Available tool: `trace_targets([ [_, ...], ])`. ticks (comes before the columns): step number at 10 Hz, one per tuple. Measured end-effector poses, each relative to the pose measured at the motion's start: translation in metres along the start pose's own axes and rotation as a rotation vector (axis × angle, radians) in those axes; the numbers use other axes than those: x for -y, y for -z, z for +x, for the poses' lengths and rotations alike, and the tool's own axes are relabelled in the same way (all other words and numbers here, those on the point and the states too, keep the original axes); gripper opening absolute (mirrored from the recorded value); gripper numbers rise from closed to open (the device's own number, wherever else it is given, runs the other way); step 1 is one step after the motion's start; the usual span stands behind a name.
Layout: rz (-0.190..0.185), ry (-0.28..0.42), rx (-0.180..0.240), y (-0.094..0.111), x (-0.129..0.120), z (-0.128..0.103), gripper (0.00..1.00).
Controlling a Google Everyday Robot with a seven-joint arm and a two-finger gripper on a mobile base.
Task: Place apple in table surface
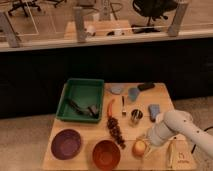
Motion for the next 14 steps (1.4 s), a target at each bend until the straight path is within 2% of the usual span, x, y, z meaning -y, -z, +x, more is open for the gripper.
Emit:
trace_targets([
  [3, -0.015, -0.029, 0.026, -0.004, 0.001, -0.009, 0.34],
  [5, -0.004, -0.036, 0.055, 0.006, 0.006, -0.02, 0.32],
  [6, 0.009, -0.035, 0.069, 0.015, 0.008, -0.028, 0.26],
  [8, 0.052, -0.01, 0.099, 0.044, 0.018, -0.048, 0.06],
  [9, 0.074, -0.004, 0.112, 0.061, 0.027, -0.056, 0.01],
  [11, 0.123, 0.016, 0.126, 0.093, 0.049, -0.071, 0.0],
  [14, 0.194, 0.044, 0.173, 0.147, 0.061, -0.094, 0.0],
])
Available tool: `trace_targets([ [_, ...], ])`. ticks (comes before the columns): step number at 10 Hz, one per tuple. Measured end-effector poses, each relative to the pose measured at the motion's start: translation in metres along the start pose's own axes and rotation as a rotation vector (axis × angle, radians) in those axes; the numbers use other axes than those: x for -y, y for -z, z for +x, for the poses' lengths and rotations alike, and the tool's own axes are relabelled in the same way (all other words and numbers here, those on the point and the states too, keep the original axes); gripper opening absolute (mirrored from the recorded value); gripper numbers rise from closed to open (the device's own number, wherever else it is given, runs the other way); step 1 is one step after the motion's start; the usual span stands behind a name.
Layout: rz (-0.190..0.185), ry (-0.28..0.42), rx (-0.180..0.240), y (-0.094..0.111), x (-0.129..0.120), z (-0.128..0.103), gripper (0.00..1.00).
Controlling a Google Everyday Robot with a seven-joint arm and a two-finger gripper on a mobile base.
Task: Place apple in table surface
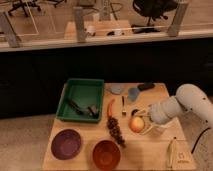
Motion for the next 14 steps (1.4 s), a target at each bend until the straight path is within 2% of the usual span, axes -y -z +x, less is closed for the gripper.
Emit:
trace_targets([
  [2, 0.01, -0.005, 0.029, 0.021, 0.008, -0.007, 0.0],
  [3, 0.001, -0.014, 0.033, 0.027, 0.007, -0.005, 0.0],
  [5, -0.041, -0.028, 0.01, 0.026, 0.005, -0.001, 0.0],
  [7, -0.079, -0.036, -0.028, 0.012, -0.013, 0.018, 0.0],
  [10, -0.094, 0.002, -0.088, -0.022, -0.05, 0.061, 0.0],
  [14, -0.127, 0.057, -0.141, -0.06, -0.087, 0.084, 0.0],
])
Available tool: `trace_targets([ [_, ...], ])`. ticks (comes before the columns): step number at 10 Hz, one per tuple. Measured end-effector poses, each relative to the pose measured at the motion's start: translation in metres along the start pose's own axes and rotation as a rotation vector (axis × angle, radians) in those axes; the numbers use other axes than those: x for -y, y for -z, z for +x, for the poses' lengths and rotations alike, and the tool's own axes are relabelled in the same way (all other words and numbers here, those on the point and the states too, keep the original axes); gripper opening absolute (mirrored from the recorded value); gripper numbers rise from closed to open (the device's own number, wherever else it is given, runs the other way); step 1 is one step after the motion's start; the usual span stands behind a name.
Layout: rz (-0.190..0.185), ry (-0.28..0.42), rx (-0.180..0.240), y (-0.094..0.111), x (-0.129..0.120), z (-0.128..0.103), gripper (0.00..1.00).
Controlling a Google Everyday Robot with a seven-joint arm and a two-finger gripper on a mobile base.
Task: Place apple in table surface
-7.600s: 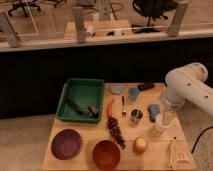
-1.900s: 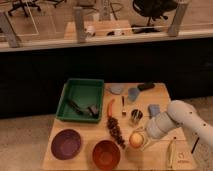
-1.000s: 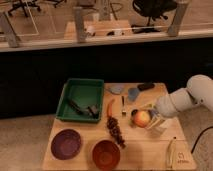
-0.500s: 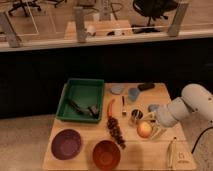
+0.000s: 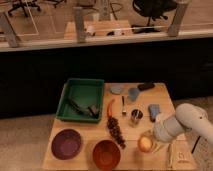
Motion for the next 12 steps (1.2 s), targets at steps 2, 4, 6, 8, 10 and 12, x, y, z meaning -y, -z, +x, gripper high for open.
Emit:
trace_targets([
  [2, -0.002, 0.013, -0.019, -0.011, -0.006, -0.001, 0.0],
  [4, -0.001, 0.005, -0.03, -0.022, -0.006, 0.002, 0.0],
  [6, -0.01, -0.001, -0.021, -0.042, -0.006, 0.011, 0.09],
  [8, -0.014, -0.001, -0.02, -0.056, -0.008, 0.02, 0.27],
  [10, -0.001, 0.013, -0.015, -0.056, -0.005, 0.019, 0.47],
  [12, 0.013, 0.037, -0.008, -0.046, 0.0, 0.01, 0.68],
])
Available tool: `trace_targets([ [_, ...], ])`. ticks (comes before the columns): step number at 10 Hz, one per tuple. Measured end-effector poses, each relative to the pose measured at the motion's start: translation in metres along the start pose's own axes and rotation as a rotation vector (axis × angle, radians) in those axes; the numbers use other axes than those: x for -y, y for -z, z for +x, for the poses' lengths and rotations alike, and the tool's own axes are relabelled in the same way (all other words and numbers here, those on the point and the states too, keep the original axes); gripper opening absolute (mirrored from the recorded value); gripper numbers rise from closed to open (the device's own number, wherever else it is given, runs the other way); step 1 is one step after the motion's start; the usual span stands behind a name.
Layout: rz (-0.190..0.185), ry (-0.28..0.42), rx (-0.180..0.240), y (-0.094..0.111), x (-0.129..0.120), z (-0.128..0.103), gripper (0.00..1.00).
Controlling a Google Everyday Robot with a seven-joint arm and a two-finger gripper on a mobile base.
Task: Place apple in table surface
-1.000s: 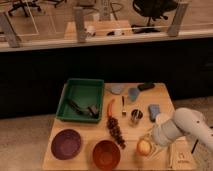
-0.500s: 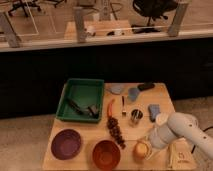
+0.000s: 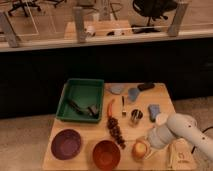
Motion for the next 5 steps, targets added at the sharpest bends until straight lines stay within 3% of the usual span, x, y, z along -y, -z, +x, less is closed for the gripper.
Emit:
trace_targets([
  [1, 0.002, 0.003, 0.001, 0.0019, 0.0, -0.0012, 0.77],
  [2, 0.0, 0.006, 0.001, 0.002, -0.0004, -0.0016, 0.8],
  [5, -0.007, 0.015, -0.008, 0.0007, 0.0005, -0.0012, 0.8],
])
